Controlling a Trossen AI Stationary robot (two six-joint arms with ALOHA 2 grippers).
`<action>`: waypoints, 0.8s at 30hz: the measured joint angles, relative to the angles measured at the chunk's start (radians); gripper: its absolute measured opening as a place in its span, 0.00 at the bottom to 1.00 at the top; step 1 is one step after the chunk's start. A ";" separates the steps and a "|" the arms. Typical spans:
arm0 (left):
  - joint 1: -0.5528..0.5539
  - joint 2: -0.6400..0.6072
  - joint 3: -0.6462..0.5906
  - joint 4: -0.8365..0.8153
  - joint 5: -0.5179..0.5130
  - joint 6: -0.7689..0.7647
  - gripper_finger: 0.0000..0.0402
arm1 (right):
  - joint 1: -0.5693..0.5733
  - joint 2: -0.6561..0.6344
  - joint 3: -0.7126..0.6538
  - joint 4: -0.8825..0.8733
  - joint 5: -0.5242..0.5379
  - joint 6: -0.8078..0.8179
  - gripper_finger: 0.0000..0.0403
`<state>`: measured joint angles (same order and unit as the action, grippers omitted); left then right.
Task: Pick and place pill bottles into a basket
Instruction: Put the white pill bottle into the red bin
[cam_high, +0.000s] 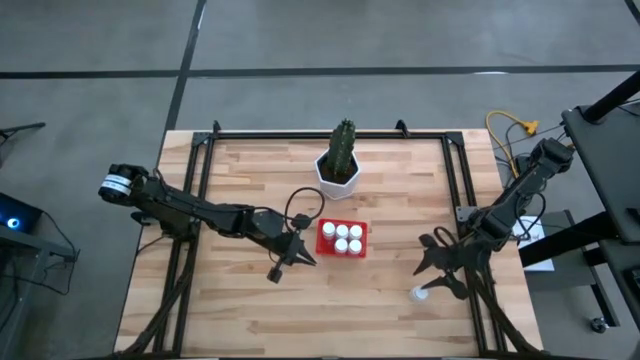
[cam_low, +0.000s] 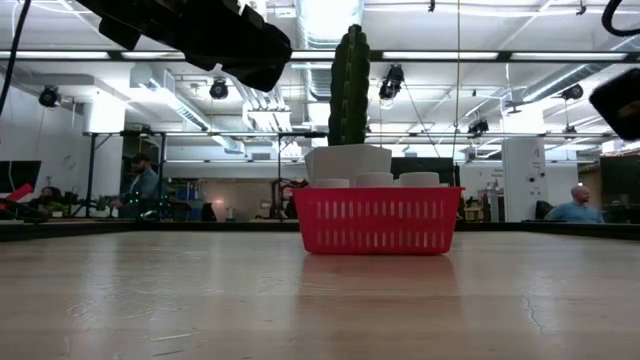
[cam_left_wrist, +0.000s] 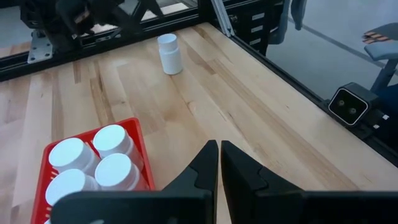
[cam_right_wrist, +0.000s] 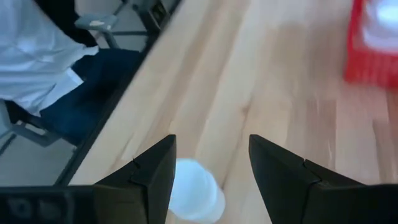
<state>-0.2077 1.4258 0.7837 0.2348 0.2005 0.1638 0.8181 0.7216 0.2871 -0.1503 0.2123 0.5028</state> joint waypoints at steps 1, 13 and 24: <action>0.000 0.000 0.000 0.000 0.000 0.000 0.00 | 0.000 0.000 0.000 0.022 0.000 -0.036 0.48; -0.001 0.000 0.000 0.001 0.000 0.000 0.00 | 0.000 0.000 0.031 0.092 -0.001 -0.166 0.48; -0.001 -0.005 -0.009 -0.004 0.008 0.106 0.00 | -0.001 0.000 0.037 0.156 0.023 -0.166 0.48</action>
<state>-0.2089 1.4204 0.7751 0.2306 0.2080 0.2698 0.8172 0.7216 0.3241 0.0055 0.2357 0.3367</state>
